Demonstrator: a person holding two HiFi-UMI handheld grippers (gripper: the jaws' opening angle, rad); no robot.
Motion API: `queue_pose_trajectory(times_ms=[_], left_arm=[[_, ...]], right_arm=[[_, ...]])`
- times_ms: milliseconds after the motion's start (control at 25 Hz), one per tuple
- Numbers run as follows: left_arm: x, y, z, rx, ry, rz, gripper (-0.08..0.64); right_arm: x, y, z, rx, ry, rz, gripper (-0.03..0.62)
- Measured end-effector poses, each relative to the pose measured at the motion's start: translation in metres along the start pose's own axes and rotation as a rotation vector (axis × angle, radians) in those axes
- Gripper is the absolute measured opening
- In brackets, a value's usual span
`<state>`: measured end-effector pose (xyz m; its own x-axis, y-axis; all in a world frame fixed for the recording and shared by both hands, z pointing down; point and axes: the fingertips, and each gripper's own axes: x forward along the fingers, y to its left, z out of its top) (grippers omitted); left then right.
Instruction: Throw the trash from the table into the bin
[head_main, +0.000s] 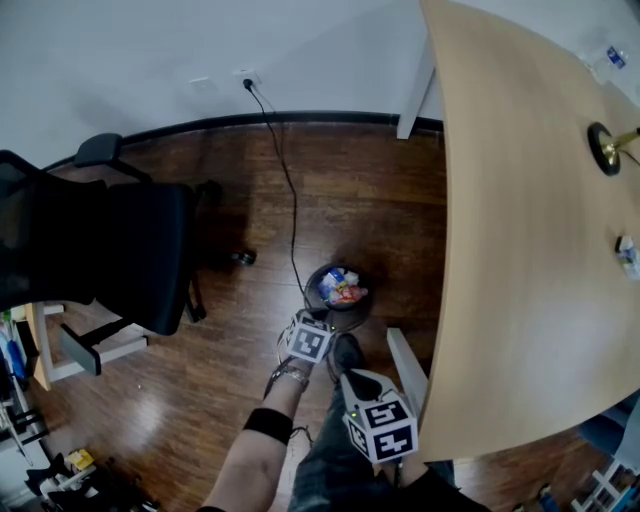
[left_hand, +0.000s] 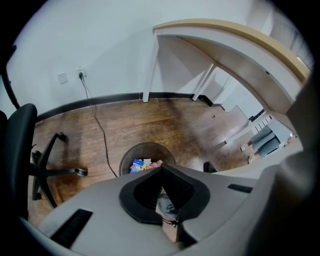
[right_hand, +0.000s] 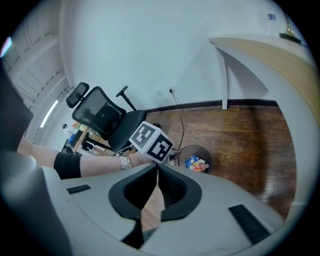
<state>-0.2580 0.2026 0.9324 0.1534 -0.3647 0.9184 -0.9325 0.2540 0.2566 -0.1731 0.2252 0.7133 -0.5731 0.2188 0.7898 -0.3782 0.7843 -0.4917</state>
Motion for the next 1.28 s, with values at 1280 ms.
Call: queue_pose_trajectory(times_ms=[1280], left_arm=[[-0.317,-0.220,0.086,0.136,-0.305,-0.102,0.000]], right_arm=[[-0.220,-0.021,0.026,-0.041,-0.194,0.003,0.005]])
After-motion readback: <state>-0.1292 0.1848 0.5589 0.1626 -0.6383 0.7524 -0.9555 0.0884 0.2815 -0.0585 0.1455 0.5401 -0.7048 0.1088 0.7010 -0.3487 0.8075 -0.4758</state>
